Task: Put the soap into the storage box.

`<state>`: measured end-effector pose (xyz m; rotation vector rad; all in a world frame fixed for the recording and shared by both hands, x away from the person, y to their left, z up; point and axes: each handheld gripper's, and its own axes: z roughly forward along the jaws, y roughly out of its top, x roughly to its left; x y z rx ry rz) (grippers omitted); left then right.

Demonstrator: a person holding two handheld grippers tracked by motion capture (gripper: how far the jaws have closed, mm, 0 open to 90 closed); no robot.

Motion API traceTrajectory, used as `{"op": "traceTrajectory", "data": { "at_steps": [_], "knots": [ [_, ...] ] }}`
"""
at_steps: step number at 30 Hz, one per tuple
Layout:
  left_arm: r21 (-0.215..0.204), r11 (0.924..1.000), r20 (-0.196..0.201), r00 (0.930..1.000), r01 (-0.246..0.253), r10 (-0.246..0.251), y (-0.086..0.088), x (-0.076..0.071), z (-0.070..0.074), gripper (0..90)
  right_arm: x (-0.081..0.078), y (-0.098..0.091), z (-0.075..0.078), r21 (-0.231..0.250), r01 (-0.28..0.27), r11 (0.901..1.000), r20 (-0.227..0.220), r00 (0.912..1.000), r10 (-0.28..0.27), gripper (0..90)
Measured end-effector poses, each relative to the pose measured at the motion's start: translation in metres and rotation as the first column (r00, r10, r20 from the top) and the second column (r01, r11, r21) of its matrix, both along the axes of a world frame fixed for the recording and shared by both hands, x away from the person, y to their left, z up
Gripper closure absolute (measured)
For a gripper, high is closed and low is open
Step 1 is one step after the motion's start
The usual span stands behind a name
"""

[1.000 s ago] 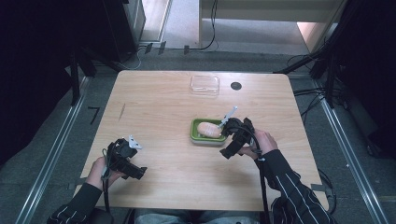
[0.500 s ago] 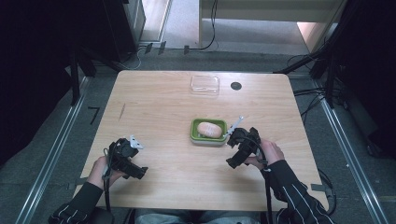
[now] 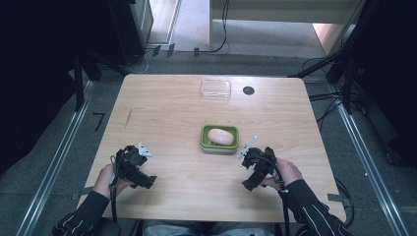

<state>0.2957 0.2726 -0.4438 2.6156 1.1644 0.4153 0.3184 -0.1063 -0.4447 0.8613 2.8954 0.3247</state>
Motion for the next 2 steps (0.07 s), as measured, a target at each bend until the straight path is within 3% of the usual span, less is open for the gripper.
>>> {"op": "traceTrajectory", "data": {
  "at_steps": [2],
  "knots": [
    [0.001, 1.0000, 0.001, 1.0000, 0.000, 0.000, -0.0003, 0.0001, 0.0003, 0.6, -0.0003, 0.0003, -0.0012, 0.002, -0.011, 0.9999, -0.012, 0.9999, 0.011, 5.6]
  ]
}}
